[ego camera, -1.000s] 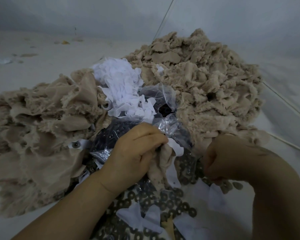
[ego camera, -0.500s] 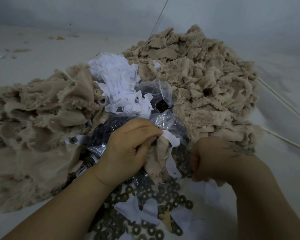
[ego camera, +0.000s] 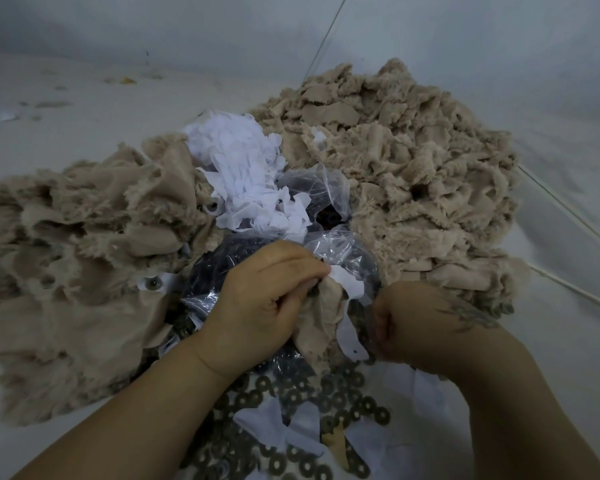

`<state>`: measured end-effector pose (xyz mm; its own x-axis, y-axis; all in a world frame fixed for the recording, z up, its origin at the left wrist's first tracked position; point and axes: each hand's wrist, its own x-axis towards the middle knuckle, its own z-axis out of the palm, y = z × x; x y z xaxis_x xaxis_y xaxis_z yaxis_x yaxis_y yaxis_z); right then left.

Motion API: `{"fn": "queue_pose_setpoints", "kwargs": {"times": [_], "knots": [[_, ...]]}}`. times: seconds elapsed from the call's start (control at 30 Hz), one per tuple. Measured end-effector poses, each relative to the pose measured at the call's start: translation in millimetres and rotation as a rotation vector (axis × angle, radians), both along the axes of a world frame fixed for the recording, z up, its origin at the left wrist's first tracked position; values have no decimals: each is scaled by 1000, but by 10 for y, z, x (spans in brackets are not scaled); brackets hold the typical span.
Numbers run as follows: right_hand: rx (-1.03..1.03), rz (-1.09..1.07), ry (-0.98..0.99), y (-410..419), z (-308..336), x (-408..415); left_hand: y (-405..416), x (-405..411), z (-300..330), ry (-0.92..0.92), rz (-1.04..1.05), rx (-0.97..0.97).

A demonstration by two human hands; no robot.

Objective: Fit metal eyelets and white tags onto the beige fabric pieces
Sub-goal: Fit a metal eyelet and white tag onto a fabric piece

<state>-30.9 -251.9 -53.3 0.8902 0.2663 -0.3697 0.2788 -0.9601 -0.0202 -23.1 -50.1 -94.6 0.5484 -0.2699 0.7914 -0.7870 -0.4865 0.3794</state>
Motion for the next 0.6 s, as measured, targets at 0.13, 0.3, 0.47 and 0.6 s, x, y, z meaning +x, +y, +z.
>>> {"fn": "queue_pose_setpoints", "kwargs": {"times": [0.13,0.3,0.47,0.6], "knots": [[148,-196,-209,-123,179,29,1,5,2,-6,-5,-1],[990,-304,-756,110,129,102,0,11,3,-9,-7,9],[1143,-190,-632,402,-94,113,10,0,27,26,20,-1],[1210,-166,-595,352,-116,124,26,-6,38,64,63,-30]]}}
